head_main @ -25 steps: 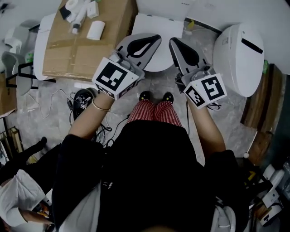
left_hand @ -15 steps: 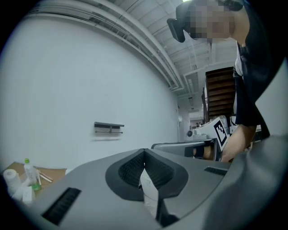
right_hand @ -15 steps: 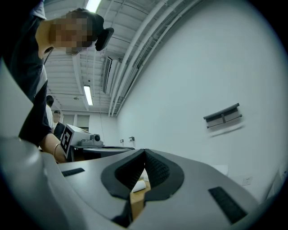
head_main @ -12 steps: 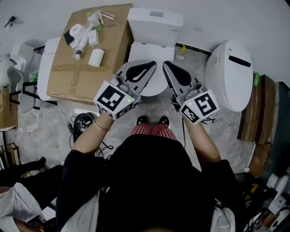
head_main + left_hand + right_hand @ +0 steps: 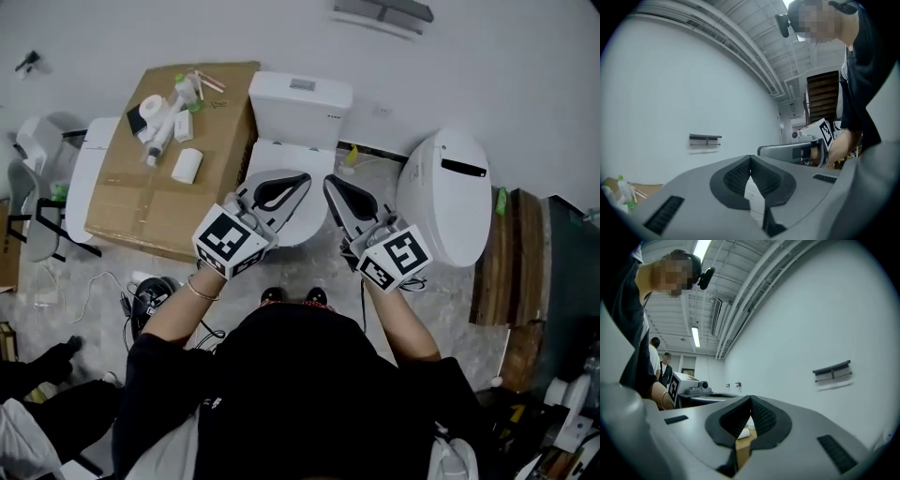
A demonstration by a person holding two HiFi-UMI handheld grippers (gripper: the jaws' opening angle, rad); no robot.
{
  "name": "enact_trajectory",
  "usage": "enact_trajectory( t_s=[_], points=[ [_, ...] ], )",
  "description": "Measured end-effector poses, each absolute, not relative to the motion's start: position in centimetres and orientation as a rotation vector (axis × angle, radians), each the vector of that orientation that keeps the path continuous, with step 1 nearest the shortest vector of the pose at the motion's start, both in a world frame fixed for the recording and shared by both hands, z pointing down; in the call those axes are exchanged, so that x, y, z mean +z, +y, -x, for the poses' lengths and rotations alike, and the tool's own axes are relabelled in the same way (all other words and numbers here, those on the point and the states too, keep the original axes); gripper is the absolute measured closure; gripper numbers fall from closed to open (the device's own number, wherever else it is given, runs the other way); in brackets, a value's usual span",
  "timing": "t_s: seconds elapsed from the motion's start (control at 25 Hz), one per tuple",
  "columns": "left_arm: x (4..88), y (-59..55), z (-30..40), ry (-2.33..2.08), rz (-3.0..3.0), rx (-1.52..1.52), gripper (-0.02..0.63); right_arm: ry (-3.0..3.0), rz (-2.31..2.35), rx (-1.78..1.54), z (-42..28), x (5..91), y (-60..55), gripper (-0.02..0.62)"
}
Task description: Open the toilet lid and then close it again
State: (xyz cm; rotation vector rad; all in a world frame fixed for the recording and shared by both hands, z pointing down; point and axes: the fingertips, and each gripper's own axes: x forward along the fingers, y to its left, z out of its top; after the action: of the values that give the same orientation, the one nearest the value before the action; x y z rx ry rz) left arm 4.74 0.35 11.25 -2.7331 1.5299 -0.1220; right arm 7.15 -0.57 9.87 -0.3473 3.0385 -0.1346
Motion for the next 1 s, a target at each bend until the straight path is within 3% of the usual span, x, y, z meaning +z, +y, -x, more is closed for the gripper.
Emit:
enact_trajectory(
  t_s=[1.0],
  points=[
    [11.1, 0.2, -4.7, 1.569, 2.749, -0.089, 0.603, 3.011, 0.343, -0.196, -7.6, 9.9, -0.3, 0.577]
  ],
)
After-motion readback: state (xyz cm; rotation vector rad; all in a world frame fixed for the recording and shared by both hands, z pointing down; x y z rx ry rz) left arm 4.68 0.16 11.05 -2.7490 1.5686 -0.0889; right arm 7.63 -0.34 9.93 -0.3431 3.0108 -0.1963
